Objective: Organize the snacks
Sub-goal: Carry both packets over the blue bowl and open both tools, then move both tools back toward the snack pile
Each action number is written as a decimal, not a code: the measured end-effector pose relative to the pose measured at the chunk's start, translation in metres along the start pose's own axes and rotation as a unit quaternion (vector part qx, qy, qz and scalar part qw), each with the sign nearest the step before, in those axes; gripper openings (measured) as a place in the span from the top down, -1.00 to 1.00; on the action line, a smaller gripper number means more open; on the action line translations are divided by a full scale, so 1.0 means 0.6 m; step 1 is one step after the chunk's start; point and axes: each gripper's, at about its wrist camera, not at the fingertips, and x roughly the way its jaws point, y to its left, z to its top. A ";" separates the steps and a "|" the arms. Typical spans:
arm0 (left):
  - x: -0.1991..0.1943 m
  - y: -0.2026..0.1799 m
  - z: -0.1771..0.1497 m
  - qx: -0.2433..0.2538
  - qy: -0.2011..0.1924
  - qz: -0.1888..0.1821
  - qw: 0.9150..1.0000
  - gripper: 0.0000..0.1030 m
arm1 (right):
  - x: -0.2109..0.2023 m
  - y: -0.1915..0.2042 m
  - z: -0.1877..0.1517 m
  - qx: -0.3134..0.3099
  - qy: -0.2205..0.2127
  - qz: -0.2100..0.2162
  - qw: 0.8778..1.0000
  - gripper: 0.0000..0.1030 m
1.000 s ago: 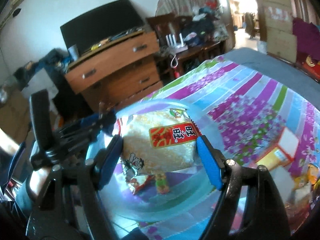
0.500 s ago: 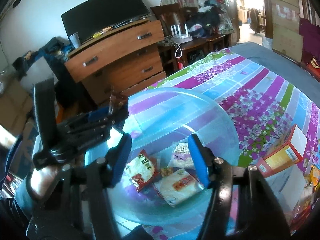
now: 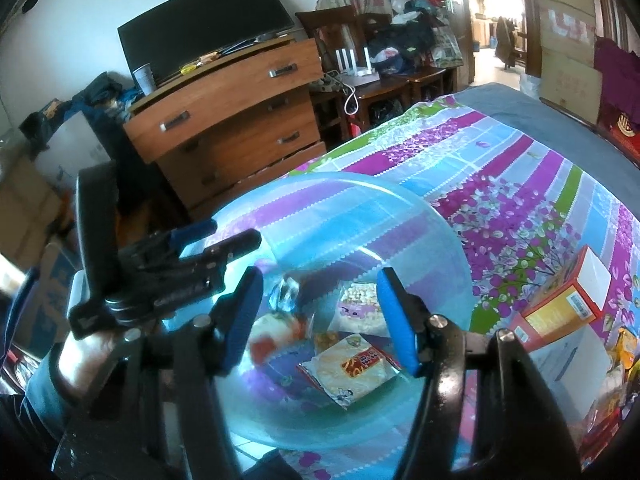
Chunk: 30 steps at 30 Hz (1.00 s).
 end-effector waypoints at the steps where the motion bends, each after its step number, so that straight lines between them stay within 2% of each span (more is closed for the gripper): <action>1: 0.000 0.000 0.000 0.000 0.000 0.000 1.000 -0.51 | -0.001 -0.003 -0.002 0.003 -0.001 0.000 1.000 -0.22; 3: 0.000 0.001 0.000 -0.003 -0.001 -0.001 1.000 -0.51 | -0.002 -0.009 -0.008 0.008 -0.002 -0.001 1.000 -0.39; 4: 0.000 0.001 0.000 -0.004 0.000 -0.001 1.000 -0.51 | -0.002 -0.012 -0.012 0.010 0.000 -0.003 1.000 -0.41; 11: -0.011 0.007 0.000 -0.019 -0.005 -0.005 1.000 -0.60 | -0.017 -0.046 -0.060 0.042 0.003 -0.009 0.999 -0.42; 16: -0.051 0.022 0.005 -0.045 -0.041 -0.021 0.998 -0.61 | -0.068 -0.065 -0.117 0.072 -0.023 -0.012 0.997 -0.42; 20: -0.093 0.031 0.002 -0.058 -0.081 -0.029 0.995 -0.66 | -0.106 -0.073 -0.193 0.076 -0.024 -0.040 0.996 -0.62; 24: -0.137 0.034 -0.012 -0.068 -0.125 -0.034 0.989 -0.66 | -0.129 -0.088 -0.274 0.092 0.000 -0.068 0.993 -0.62; 30: -0.193 0.028 -0.042 -0.060 -0.190 0.016 0.980 -0.66 | -0.143 -0.147 -0.398 0.170 0.061 -0.100 0.979 -0.62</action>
